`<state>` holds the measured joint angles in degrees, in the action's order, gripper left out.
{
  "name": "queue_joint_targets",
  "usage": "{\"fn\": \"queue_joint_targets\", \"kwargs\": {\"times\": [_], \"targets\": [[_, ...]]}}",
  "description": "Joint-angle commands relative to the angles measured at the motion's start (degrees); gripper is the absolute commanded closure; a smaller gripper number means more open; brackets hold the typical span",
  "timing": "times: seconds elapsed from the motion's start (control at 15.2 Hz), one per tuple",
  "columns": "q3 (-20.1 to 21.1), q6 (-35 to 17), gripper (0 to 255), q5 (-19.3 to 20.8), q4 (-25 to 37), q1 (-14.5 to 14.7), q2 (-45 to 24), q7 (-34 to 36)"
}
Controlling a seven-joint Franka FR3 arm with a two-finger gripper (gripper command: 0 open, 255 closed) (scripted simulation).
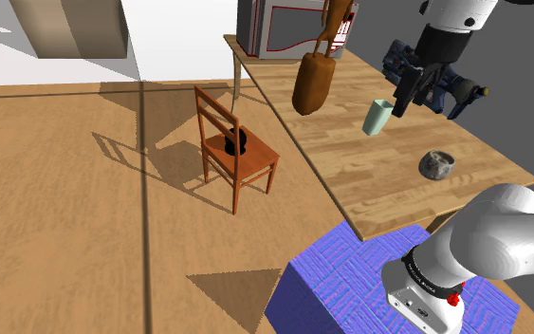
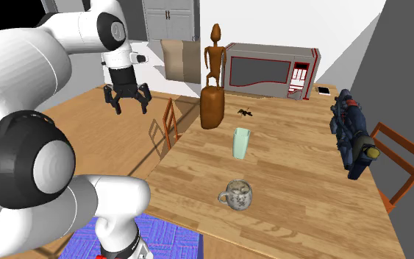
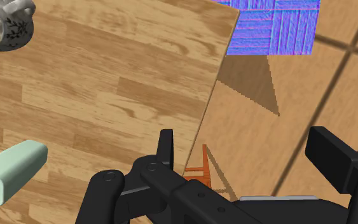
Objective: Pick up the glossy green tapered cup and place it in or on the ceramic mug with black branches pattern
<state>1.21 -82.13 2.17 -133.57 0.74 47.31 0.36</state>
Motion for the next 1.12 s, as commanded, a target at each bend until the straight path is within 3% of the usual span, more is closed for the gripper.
{"fn": "queue_joint_targets", "kwargs": {"times": [0.0,0.59,1.06], "targets": [[0.0,0.0,0,0.0,0.0,0.0,0.0,0.0],[-10.5,-9.6,0,7.0,-0.5,-2.6,-9.2,-11.4],[-18.2,-17.1,0,9.7,3.3,-3.9,-20.1,-20.1]]}}
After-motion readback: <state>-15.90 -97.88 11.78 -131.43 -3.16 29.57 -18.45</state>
